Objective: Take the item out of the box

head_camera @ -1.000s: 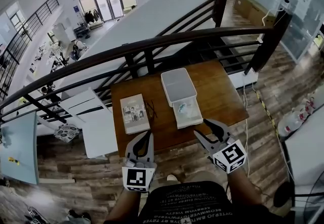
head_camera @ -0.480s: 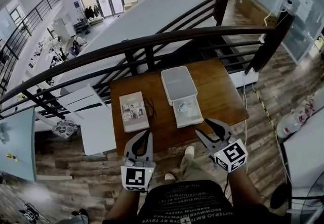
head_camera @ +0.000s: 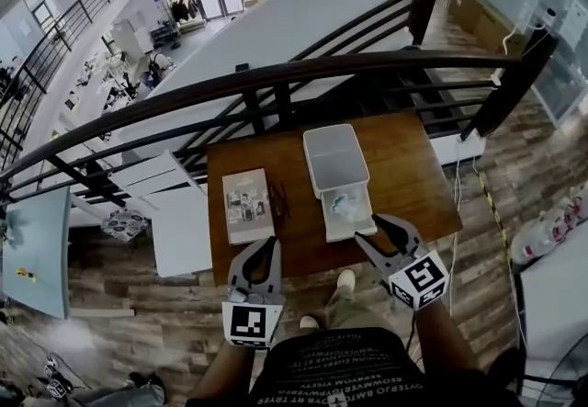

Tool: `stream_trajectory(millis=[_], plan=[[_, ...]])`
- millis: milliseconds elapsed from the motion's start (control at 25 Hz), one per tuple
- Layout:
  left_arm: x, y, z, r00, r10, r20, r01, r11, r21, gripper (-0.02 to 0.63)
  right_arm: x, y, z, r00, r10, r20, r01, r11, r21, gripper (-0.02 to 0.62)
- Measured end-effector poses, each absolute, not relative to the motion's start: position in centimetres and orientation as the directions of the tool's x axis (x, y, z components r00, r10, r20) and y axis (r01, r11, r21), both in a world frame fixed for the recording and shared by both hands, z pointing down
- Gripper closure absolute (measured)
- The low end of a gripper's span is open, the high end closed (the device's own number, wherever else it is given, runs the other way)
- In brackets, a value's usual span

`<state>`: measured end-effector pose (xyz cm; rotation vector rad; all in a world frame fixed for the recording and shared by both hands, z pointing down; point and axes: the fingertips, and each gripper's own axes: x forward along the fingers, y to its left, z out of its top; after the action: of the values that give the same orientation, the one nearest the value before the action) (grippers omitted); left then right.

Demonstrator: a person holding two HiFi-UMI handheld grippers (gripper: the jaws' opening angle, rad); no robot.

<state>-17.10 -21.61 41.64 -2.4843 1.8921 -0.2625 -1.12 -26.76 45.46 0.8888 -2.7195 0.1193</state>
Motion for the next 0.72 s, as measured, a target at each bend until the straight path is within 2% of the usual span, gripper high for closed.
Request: stream_trajectory(millis=[720], plan=[[-16.0, -31.7, 44.0, 0.224, -0.962, 0.157, -0.969, -0.238, -0.074, 0.601, 0.3, -37.4, 54.0, -0.755, -0.505, 0.418, -0.577, 0.815, -0.056, 0.402]])
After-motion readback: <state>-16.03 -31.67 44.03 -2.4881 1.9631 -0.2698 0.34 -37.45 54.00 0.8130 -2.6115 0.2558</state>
